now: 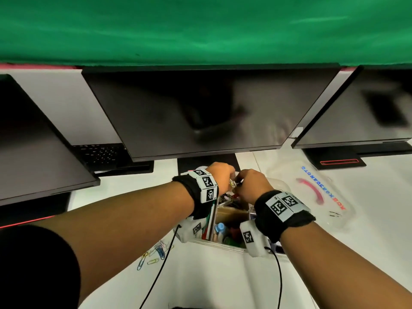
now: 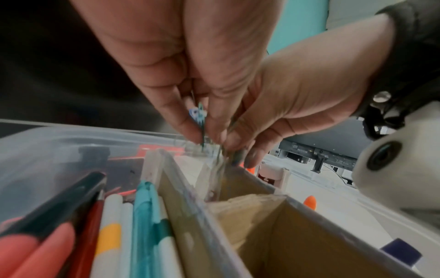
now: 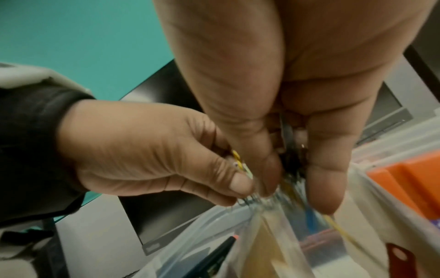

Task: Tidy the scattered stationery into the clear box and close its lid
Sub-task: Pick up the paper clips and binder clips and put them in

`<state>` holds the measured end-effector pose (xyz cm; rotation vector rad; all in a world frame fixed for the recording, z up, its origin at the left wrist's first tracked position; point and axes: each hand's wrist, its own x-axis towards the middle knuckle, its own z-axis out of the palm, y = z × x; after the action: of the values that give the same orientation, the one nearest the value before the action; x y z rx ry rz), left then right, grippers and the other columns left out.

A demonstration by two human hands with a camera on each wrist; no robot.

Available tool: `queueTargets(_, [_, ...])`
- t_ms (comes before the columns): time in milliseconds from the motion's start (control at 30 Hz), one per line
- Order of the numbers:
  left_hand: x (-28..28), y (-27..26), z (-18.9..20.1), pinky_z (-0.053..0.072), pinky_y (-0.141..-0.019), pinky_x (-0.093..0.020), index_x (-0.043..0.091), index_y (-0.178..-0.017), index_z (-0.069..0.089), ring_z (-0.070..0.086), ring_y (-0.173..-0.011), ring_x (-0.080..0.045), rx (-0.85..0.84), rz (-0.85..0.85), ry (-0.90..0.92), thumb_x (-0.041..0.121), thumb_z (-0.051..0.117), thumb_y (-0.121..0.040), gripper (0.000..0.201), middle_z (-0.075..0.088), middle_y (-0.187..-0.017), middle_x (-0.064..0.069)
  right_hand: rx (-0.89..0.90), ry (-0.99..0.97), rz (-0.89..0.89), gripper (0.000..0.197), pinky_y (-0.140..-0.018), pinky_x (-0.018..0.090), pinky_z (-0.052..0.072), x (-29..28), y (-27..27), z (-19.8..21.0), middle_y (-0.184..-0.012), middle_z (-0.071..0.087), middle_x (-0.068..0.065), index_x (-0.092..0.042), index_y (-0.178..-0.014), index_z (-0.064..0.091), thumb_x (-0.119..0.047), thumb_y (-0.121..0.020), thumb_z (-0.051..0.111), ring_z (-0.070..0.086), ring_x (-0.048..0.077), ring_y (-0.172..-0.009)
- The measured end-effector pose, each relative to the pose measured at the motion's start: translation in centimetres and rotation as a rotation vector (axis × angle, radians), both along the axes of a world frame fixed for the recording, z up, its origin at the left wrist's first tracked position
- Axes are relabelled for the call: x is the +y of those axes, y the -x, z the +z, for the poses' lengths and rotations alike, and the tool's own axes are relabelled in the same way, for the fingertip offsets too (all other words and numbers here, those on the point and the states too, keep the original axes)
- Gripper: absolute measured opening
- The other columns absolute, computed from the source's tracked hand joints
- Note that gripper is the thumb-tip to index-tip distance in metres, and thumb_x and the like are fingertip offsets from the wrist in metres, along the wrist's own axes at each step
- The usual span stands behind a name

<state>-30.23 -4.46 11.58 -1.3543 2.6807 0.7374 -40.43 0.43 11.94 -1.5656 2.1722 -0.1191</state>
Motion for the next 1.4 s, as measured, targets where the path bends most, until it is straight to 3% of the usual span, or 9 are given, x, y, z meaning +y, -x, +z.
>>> queueTargets(133, [-0.6,-0.7,-0.6,0.049,-0.095,-0.032,0.014,-0.115,0.065,0.061,-0.107,-0.021,0.049,-0.001,-0.06,0.01,0.068,-0.082,0.033,0.066,-0.115,-0.005,-0.017,-0.019,-0.029,0.034,-0.092,0.03,0.047,-0.1,0.6,-0.7,-0.118,0.064,0.009,-0.013,-0.116,0.062,-0.011,-0.083,0.066,0.059,0.024,-0.11])
queueTargets(433, [-3.1,-7.8,0.3,0.051,-0.084,-0.025,0.012,-0.095,0.072,0.065,-0.095,-0.017,0.163,0.189,-0.032,0.005,0.062,-0.084,0.016,0.072,-0.101,-0.002,-0.018,-0.01,0.014,0.022,-0.091,0.029,0.048,-1.6,-2.1,-0.2,-0.112,0.065,0.008,-0.012,-0.108,0.067,-0.008,-0.089,0.058,0.062,0.023,-0.103])
queueTargets(600, [-2.6,-12.5,-1.6,0.039,-0.076,-0.017,0.013,-0.097,0.071,0.063,-0.098,-0.016,0.073,0.218,-0.027,0.011,0.062,-0.085,0.016,0.071,-0.104,-0.002,0.061,-0.065,0.008,0.022,-0.093,0.033,0.052,-2.9,-3.9,-1.6,-0.107,0.068,0.008,-0.011,-0.108,0.067,-0.015,-0.089,0.058,0.064,0.024,-0.098])
queueTargets(733, [-1.2,-16.1,-4.6,0.041,-0.087,-0.023,0.014,-0.107,0.067,0.058,-0.109,-0.02,-0.083,0.194,-0.088,0.016,0.059,-0.088,0.02,0.066,-0.114,-0.002,0.193,-0.145,0.09,0.025,-0.096,0.039,0.05,-4.3,-5.1,-2.2,-0.108,0.067,0.009,-0.012,-0.112,0.065,-0.019,-0.089,0.058,0.063,0.027,-0.1])
queueTargets(867, [1.0,-18.4,-7.9,0.039,-0.097,-0.027,0.016,-0.117,0.058,0.052,-0.117,-0.021,-0.235,0.116,-0.183,0.033,0.062,-0.087,0.035,0.057,-0.123,-0.002,0.298,-0.258,0.222,0.027,-0.09,0.035,0.052,-5.9,-6.5,-2.3,-0.112,0.067,0.009,-0.013,-0.114,0.065,-0.022,-0.089,0.057,0.063,0.026,-0.101])
queueTargets(1000, [3.5,-19.8,-10.6,0.037,-0.104,-0.035,0.02,-0.133,0.039,0.044,-0.125,-0.024,-0.329,0.132,-0.289,0.049,0.074,-0.071,0.077,0.043,-0.132,-0.003,0.369,-0.387,0.261,0.034,-0.098,0.035,0.049,-7.0,-7.9,-2.1,-0.123,0.061,0.01,-0.008,-0.124,0.057,-0.018,-0.092,0.056,0.059,0.026,-0.113])
queueTargets(1133, [5.3,-20.8,-12.0,0.04,-0.1,-0.039,0.019,-0.141,0.026,0.041,-0.126,-0.027,-0.339,0.134,-0.313,0.039,0.083,-0.062,0.099,0.035,-0.136,-0.007,0.421,-0.484,0.279,0.041,-0.101,0.035,0.046,-7.8,-8.7,-3.0,-0.127,0.06,0.008,-0.012,-0.127,0.055,-0.02,-0.088,0.063,0.057,0.026,-0.116])
queueTargets(1267, [6.3,-21.1,-12.7,0.047,-0.093,-0.041,0.018,-0.141,0.025,0.041,-0.123,-0.028,-0.351,0.145,-0.253,0.024,0.084,-0.062,0.098,0.033,-0.134,-0.008,0.491,-0.505,0.28,0.037,-0.103,0.033,0.043,-7.8,-8.8,-3.3,-0.13,0.058,0.009,-0.009,-0.128,0.054,-0.018,-0.092,0.057,0.055,0.025,-0.12])
queueTargets(1400, [6.5,-21.1,-13.0,0.045,-0.097,-0.039,0.018,-0.141,0.025,0.042,-0.123,-0.027,-0.296,0.201,-0.262,0.022,0.082,-0.067,0.093,0.034,-0.135,-0.008,0.537,-0.433,0.318,0.032,-0.099,0.035,0.045,-7.5,-8.5,-3.9,-0.124,0.062,0.01,-0.008,-0.122,0.057,-0.015,-0.091,0.058,0.059,0.026,-0.115])
